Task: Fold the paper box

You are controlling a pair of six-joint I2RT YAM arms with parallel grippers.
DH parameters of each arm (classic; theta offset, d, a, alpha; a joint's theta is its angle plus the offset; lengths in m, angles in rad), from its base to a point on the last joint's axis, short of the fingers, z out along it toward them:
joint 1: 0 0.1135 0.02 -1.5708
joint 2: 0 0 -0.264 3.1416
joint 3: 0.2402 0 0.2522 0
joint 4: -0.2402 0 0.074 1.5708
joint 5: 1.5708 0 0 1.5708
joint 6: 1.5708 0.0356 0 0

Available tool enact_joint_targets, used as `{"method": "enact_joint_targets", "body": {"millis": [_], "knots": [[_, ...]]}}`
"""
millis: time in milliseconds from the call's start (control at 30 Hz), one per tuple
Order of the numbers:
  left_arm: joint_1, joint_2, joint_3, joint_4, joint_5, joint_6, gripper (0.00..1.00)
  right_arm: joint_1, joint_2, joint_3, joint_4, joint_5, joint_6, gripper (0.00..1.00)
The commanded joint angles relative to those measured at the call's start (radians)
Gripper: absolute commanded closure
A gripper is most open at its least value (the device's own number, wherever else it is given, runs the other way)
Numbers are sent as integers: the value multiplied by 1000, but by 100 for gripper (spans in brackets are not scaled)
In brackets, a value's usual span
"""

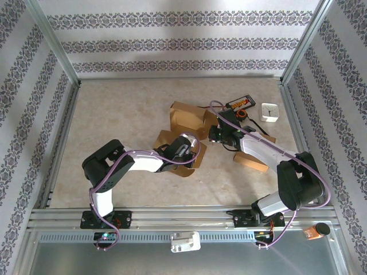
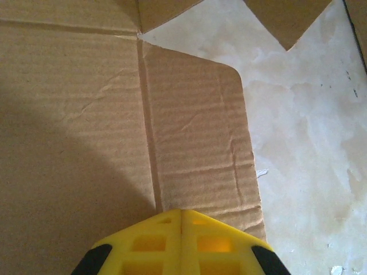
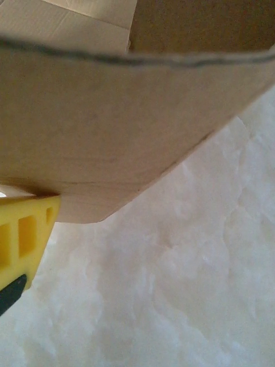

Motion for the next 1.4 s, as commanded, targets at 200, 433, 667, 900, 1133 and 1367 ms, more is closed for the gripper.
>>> {"method": "enact_joint_targets", "body": {"millis": [200, 433, 667, 900, 1133, 1367], "knots": [[24, 39, 20, -24, 36, 15, 100, 19, 91, 119, -80, -87, 188, 85], [28, 45, 25, -26, 44, 12, 100, 48, 107, 142, -96, -84, 260, 86], [30, 49, 31, -25, 51, 18, 100, 134, 116, 97, -58, 56, 277, 84], [32, 19, -16, 76, 38, 5, 100, 209, 124, 14, 6, 205, 283, 84], [41, -105, -76, 156, 4, -65, 86, 224, 120, -70, 108, 227, 307, 84], [72, -293, -124, 127, -58, -137, 85, 227, 137, -67, 109, 231, 289, 84]]}}
